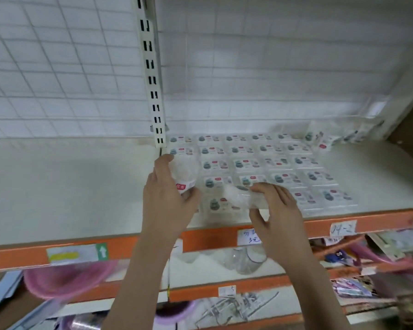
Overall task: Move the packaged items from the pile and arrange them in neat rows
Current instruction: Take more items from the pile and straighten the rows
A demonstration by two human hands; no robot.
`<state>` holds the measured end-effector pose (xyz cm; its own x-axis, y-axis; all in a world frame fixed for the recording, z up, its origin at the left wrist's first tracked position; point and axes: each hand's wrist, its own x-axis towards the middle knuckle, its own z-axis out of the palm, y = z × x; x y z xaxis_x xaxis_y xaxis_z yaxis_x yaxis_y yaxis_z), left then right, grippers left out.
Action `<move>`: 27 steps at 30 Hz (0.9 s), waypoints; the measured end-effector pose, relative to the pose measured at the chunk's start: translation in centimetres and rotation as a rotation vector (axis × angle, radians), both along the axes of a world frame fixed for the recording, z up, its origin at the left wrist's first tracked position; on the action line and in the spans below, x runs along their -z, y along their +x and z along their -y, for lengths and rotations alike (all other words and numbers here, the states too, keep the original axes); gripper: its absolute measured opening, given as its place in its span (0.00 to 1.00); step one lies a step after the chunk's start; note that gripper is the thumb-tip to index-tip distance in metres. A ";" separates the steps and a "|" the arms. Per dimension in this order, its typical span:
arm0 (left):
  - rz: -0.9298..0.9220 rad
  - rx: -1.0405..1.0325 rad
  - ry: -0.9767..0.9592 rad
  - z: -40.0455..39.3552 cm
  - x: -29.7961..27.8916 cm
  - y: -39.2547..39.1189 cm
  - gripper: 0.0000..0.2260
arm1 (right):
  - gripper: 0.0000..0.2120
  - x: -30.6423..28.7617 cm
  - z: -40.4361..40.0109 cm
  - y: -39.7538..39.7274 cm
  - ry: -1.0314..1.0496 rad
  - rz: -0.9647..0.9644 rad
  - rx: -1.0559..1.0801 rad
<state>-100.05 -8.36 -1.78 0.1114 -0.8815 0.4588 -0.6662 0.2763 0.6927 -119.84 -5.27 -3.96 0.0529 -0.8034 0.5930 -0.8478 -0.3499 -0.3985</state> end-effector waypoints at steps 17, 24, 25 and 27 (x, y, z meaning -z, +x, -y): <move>0.128 -0.299 0.012 3.0 -1.4 4.1 0.30 | 0.18 -2.5 19.9 8.5 0.206 -0.298 -0.175; 0.146 -0.276 0.005 5.3 -0.9 4.8 0.30 | 0.20 -0.4 22.3 9.2 0.227 -0.464 -0.262; 0.142 -0.268 0.007 5.7 -0.8 4.7 0.30 | 0.20 -0.2 22.3 9.0 0.204 -0.475 -0.275; 0.132 -0.245 0.013 6.3 -0.8 4.3 0.30 | 0.20 0.0 22.5 9.0 0.194 -0.489 -0.283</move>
